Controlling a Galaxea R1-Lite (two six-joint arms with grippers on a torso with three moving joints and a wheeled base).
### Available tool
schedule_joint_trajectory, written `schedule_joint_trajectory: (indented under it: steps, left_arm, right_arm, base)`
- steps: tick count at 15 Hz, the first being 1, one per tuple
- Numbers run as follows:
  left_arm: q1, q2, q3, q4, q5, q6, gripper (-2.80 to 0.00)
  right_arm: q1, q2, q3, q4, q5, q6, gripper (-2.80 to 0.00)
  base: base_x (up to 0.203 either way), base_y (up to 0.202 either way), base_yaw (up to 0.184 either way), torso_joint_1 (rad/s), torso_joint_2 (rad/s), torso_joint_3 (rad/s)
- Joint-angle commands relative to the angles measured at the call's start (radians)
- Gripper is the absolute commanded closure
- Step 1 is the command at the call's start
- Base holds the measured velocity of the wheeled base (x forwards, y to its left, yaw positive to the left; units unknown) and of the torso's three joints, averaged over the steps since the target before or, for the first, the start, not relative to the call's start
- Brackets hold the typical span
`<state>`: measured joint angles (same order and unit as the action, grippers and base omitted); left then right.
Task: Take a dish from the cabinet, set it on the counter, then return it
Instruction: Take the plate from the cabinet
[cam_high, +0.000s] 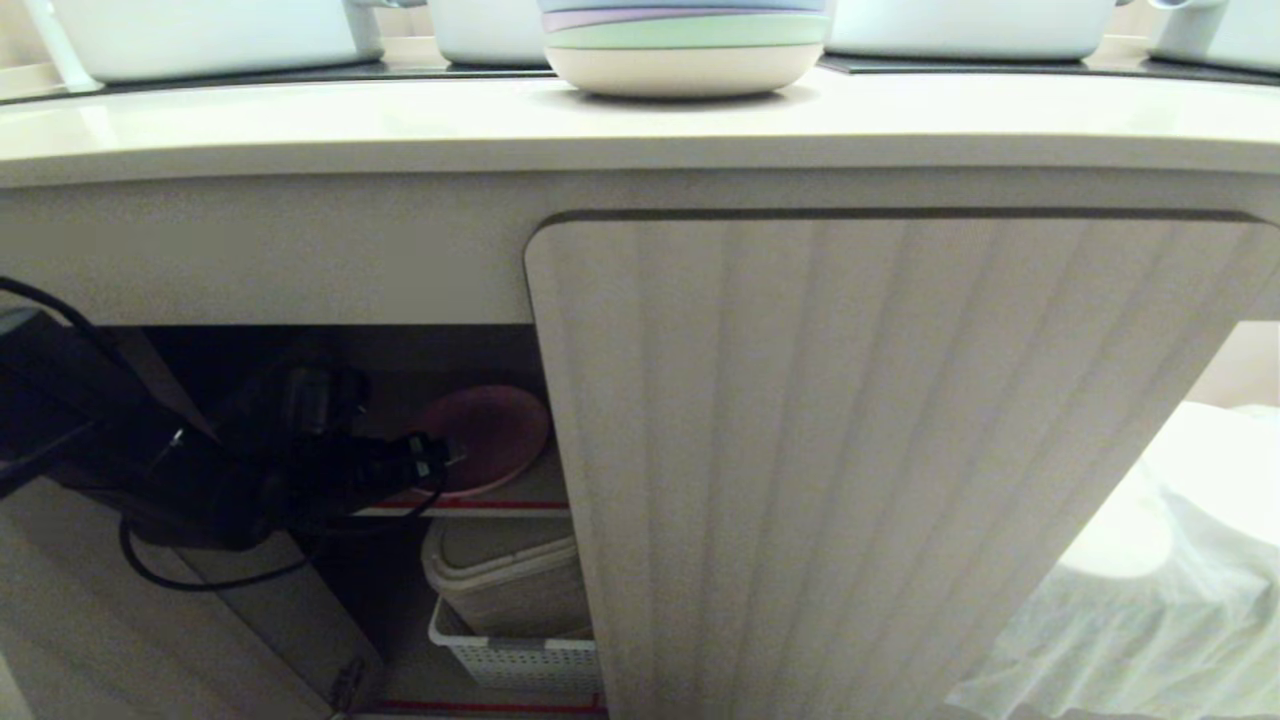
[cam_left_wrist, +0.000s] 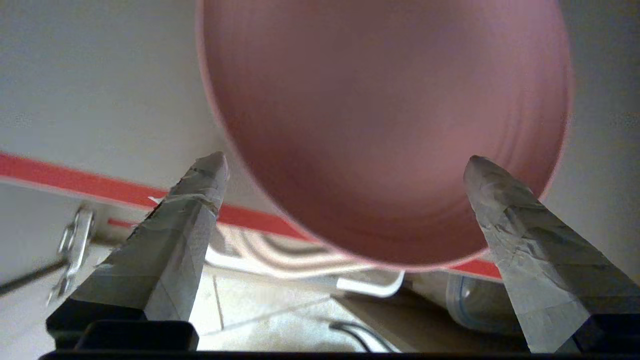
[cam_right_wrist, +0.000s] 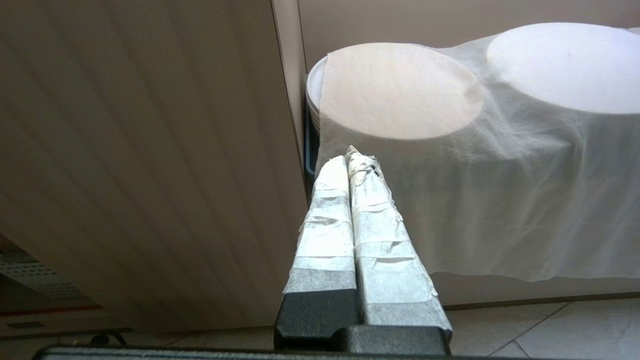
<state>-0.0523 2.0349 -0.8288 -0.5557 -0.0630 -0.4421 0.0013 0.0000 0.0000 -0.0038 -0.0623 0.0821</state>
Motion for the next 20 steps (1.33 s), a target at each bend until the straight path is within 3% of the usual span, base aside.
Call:
schedule_joint_trajectory:
  steps: [1,20]
  left_arm:
    - [0.000,0.007,0.005,-0.025,0.000,-0.003,-2.80]
    - [0.006,0.054,-0.001,-0.090,0.026,0.003,-2.80]
  right_arm:
    - [0.000,0.000,0.000,-0.001,-0.001,0.001,0.00]
    - [0.000,0.000,0.000,0.001,-0.001,0.001,0.00]
  base:
    - [0.000,0.000,0.000,0.000,0.00,0.000]
    - [0.000,0.000,0.000,0.000,0.00,0.000]
